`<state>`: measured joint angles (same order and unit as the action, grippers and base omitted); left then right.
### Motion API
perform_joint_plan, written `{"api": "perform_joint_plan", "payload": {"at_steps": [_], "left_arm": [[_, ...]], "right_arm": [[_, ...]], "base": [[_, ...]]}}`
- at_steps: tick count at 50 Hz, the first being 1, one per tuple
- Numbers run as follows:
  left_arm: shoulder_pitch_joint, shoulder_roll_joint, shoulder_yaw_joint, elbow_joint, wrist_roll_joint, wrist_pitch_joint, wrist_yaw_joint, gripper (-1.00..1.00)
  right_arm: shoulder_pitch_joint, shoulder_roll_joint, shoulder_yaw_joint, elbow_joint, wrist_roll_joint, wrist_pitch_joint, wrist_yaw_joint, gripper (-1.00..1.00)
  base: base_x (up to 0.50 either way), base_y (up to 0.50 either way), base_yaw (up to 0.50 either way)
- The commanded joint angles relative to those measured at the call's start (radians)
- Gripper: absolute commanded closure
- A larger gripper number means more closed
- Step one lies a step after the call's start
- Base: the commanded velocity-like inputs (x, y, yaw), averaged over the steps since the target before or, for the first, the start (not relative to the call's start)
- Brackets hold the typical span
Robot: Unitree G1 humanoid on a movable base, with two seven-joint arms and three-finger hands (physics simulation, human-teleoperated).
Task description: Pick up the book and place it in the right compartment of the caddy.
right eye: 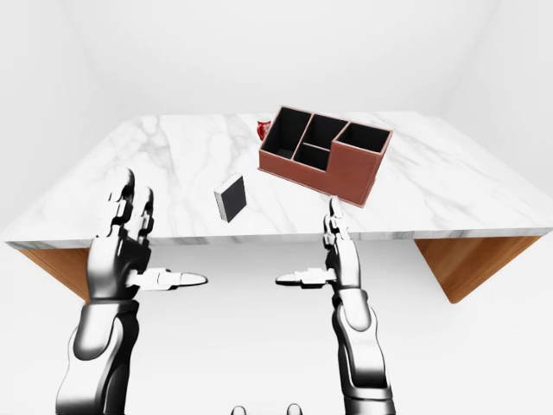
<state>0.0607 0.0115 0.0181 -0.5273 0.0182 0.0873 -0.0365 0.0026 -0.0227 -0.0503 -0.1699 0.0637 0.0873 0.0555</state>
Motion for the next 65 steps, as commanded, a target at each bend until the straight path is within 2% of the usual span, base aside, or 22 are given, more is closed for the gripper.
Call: {"api": "perform_joint_plan", "payload": {"at_steps": [1,11,15,18,33,65], "left_arm": [[-0.024,0.006,0.022,-0.162,-0.012,0.000,-0.009,-1.00],[-0.058,0.013,0.047,-0.214,-0.025,0.000,-0.010,-1.00],[-0.037,0.010,0.045,-0.193,-0.024,0.000,-0.012,-1.00],[-0.062,0.016,0.055,-0.241,-0.030,0.000,-0.011,-1.00],[-0.081,0.022,0.073,-0.300,-0.043,0.000,-0.011,-1.00],[-0.066,0.019,0.069,-0.271,-0.042,0.000,-0.013,-1.00]], "right_arm": [[0.008,-0.004,-0.015,-0.140,0.015,0.000,0.002,-1.00],[0.009,-0.011,-0.027,-0.316,-0.001,0.000,0.002,-1.00],[0.007,-0.010,-0.031,-0.367,0.000,0.000,0.004,-1.00],[0.012,-0.010,-0.034,-0.393,0.005,0.000,0.016,-1.00],[0.016,-0.008,-0.027,-0.416,-0.019,0.000,0.026,-1.00],[0.015,-0.007,-0.032,-0.406,-0.011,0.000,0.027,-1.00]], "base": [[0.00,0.00,0.00],[0.00,0.00,0.00],[0.00,0.00,0.00],[0.00,0.00,0.00],[0.49,0.00,0.00],[0.50,0.00,0.00]]}}
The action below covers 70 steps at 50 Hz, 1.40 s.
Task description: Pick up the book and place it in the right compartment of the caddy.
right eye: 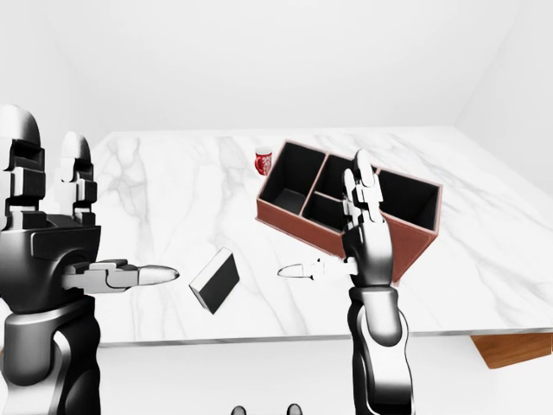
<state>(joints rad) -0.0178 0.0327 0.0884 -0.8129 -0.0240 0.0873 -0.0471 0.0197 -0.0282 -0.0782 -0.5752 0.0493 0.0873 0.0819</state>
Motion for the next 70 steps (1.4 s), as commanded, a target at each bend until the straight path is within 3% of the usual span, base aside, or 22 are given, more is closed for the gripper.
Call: {"api": "perform_joint_plan", "payload": {"at_steps": [1,15,54,70], "left_arm": [[0.006,-0.001,0.001,0.006,-0.001,0.000,-0.001,-1.00],[0.025,-0.004,-0.006,0.034,0.001,0.000,-0.003,-1.00],[-0.021,0.009,0.024,-0.010,-0.016,0.000,0.001,-1.00],[-0.066,0.039,0.096,-0.004,-0.053,0.000,-0.002,-1.00]], "right_arm": [[-0.003,-0.001,-0.004,0.002,0.004,0.000,0.000,-1.00],[-0.020,-0.006,-0.019,0.012,0.009,0.000,-0.008,-1.00],[-0.020,-0.007,-0.021,0.015,0.017,0.000,-0.003,-1.00],[-0.080,-0.036,-0.019,0.085,-0.074,0.000,0.004,-1.00]], "base": [[0.50,0.00,0.00],[0.48,0.00,0.00],[0.03,0.00,0.00],[0.03,0.00,0.00]]}}
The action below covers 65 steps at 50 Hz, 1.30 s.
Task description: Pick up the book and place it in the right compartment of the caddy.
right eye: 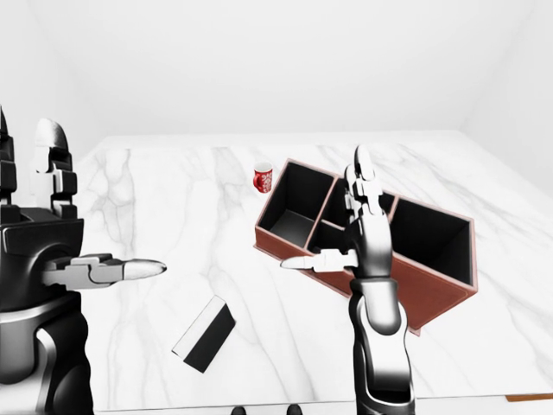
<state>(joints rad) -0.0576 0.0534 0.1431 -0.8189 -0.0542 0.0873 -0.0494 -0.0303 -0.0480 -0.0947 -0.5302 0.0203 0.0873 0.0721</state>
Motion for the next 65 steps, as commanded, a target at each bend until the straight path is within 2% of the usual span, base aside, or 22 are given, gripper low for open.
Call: {"api": "perform_joint_plan", "payload": {"at_steps": [1,19,28,42,55,65], "left_arm": [[-0.029,0.020,0.045,-0.001,-0.025,0.000,0.001,-1.00],[-0.065,0.054,0.097,-0.018,-0.059,0.000,0.003,-1.00],[-0.089,0.081,0.143,-0.018,-0.078,0.000,-0.004,-1.00],[-0.136,0.145,0.235,0.017,-0.134,0.000,-0.001,-1.00],[-0.142,0.170,0.252,0.030,-0.155,0.000,0.011,-1.00],[-0.160,0.195,0.287,0.032,-0.183,0.000,0.017,-1.00]], "right_arm": [[-0.032,-0.017,-0.003,0.044,-0.052,0.000,0.017,-1.00],[-0.093,-0.039,0.029,0.075,-0.214,0.000,0.113,-1.00],[-0.125,-0.052,0.037,0.101,-0.309,0.000,0.169,-1.00],[-0.144,-0.028,0.093,0.105,-0.419,0.000,0.223,-1.00],[-0.171,-0.004,0.166,0.102,-0.548,0.000,0.288,-1.00],[-0.204,0.017,0.179,0.092,-0.600,0.000,0.347,-1.00]], "base": [[0.00,0.00,0.00],[0.00,0.00,0.00],[0.00,0.00,0.00],[0.00,0.00,0.00],[0.00,0.00,0.00],[0.00,0.00,0.00]]}}
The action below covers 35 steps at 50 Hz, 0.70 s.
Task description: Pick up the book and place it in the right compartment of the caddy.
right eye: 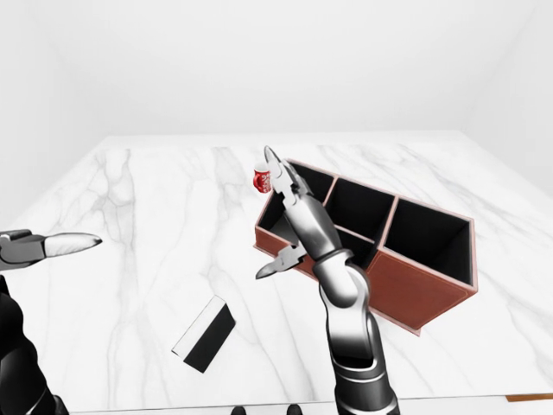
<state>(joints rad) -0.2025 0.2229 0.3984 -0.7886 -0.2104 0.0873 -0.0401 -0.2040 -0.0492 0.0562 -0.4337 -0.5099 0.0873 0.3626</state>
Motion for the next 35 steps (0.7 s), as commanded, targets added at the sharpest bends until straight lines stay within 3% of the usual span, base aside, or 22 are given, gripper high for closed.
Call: {"api": "perform_joint_plan", "payload": {"at_steps": [1,17,24,25,35], "left_arm": [[-0.015,0.027,0.033,0.002,-0.028,0.000,0.008,-1.00],[-0.025,0.057,0.060,0.007,-0.048,0.000,0.007,-1.00],[-0.023,0.066,0.062,-0.002,-0.044,0.000,-0.006,-1.00],[-0.022,0.068,0.065,-0.002,-0.045,0.000,-0.014,-1.00],[-0.035,0.084,0.087,-0.006,-0.040,0.000,-0.039,-1.00]], "right_arm": [[-0.028,0.018,0.031,-0.004,-0.073,0.000,0.059,-1.00],[0.000,0.044,0.091,-0.017,-0.162,-0.008,0.149,-1.00],[0.004,0.052,0.111,0.008,-0.187,-0.055,0.156,-1.00],[0.008,0.052,0.119,0.015,-0.193,-0.074,0.156,-1.00],[0.045,0.075,0.161,0.009,-0.229,-0.120,0.166,-1.00]], "base": [[0.00,0.00,0.00],[0.00,0.00,0.00],[0.00,0.00,0.00],[0.00,0.00,0.00],[0.00,0.00,0.00]]}}
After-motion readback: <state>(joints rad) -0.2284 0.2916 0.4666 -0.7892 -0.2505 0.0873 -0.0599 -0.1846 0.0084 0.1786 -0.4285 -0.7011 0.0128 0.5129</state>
